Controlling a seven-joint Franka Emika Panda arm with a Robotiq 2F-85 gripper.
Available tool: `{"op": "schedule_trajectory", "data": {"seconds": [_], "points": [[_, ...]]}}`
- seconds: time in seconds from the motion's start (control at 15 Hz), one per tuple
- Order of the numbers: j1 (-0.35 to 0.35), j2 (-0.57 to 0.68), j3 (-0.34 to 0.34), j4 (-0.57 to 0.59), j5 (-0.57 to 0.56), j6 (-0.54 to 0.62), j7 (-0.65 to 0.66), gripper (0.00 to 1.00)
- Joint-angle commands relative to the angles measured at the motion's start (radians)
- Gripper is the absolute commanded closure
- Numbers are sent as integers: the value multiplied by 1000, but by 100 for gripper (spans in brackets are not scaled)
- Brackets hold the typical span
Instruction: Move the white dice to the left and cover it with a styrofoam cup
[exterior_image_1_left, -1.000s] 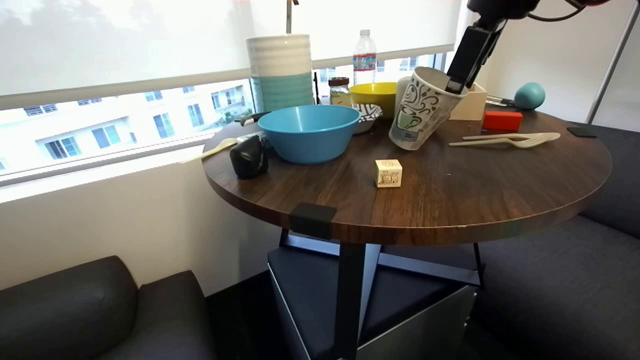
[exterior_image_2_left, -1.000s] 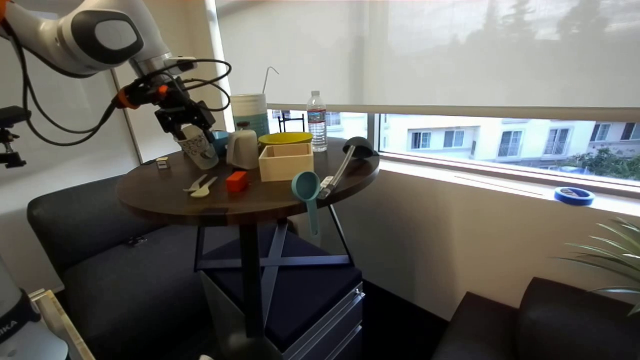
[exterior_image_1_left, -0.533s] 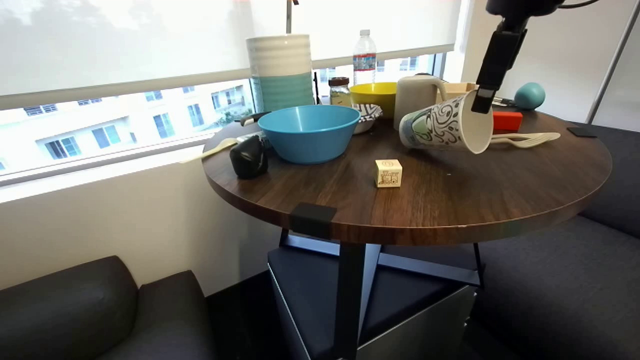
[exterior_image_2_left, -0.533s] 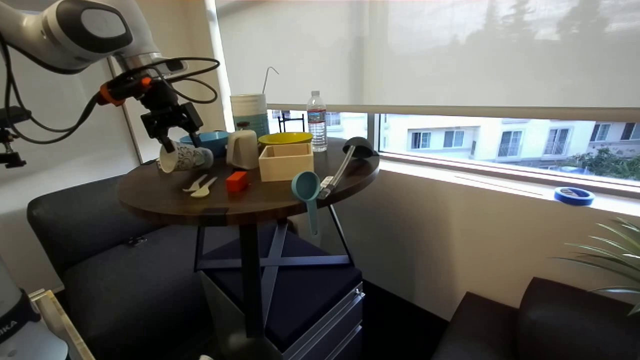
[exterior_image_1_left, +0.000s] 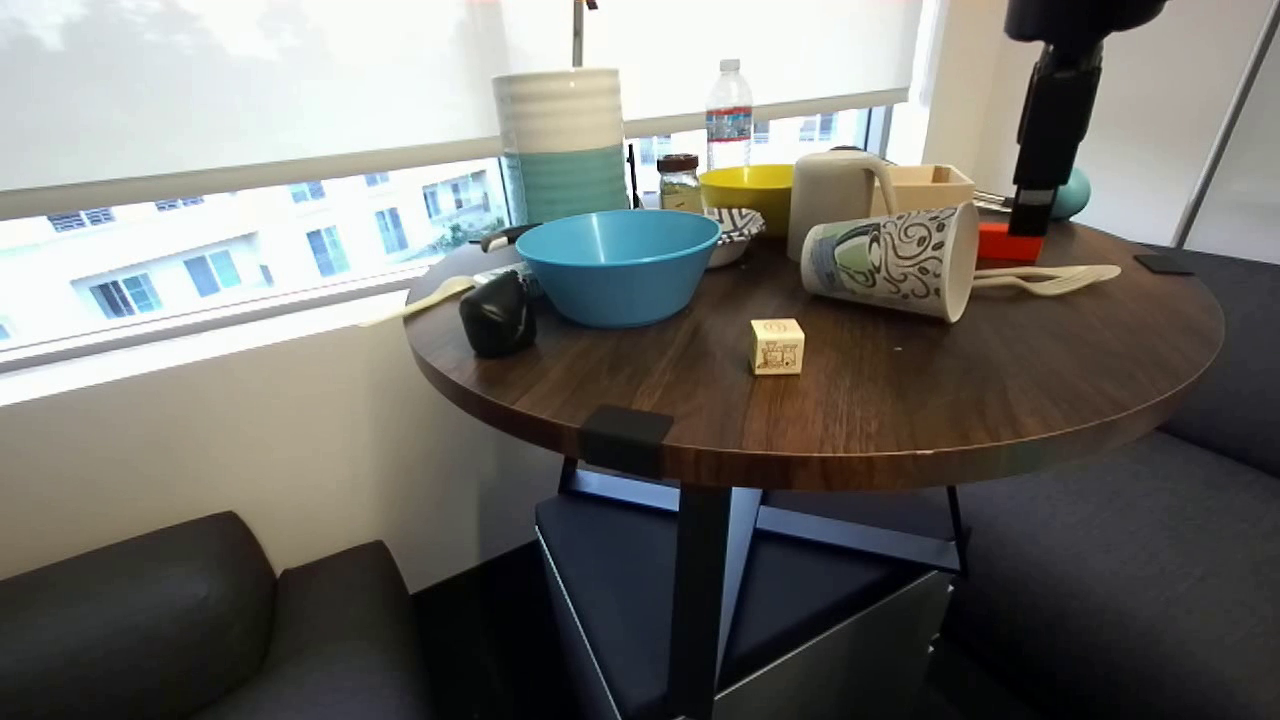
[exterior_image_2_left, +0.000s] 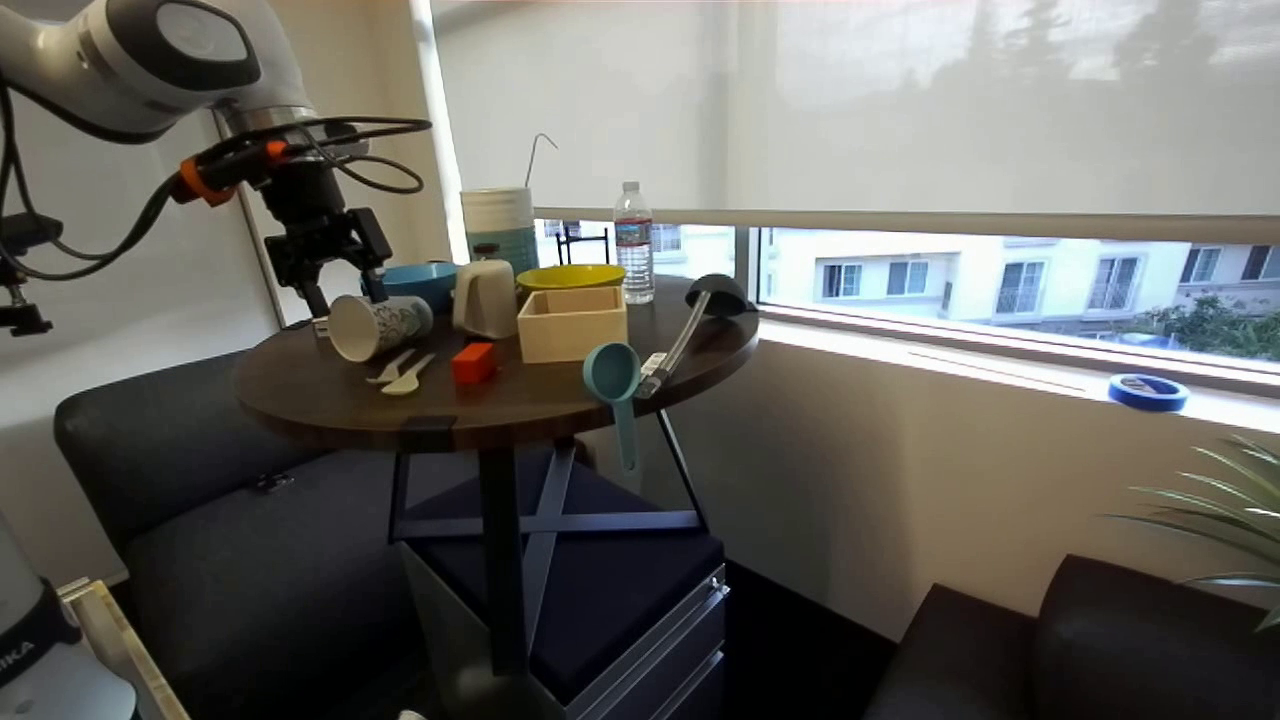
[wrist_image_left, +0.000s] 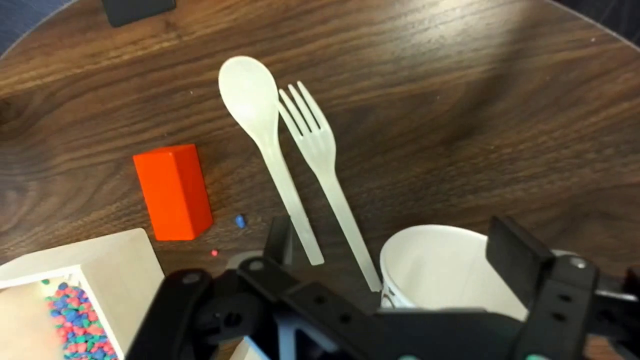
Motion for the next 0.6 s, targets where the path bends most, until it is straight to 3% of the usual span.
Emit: {"op": "schedule_trajectory", "data": {"seconds": [0.0, 0.33, 0.53], "points": [[17, -32, 0, 40, -47, -72, -11, 0], [59, -37, -25, 82, -12, 32, -49, 0], [90, -6, -56, 75, 25, 158, -85, 0]]}}
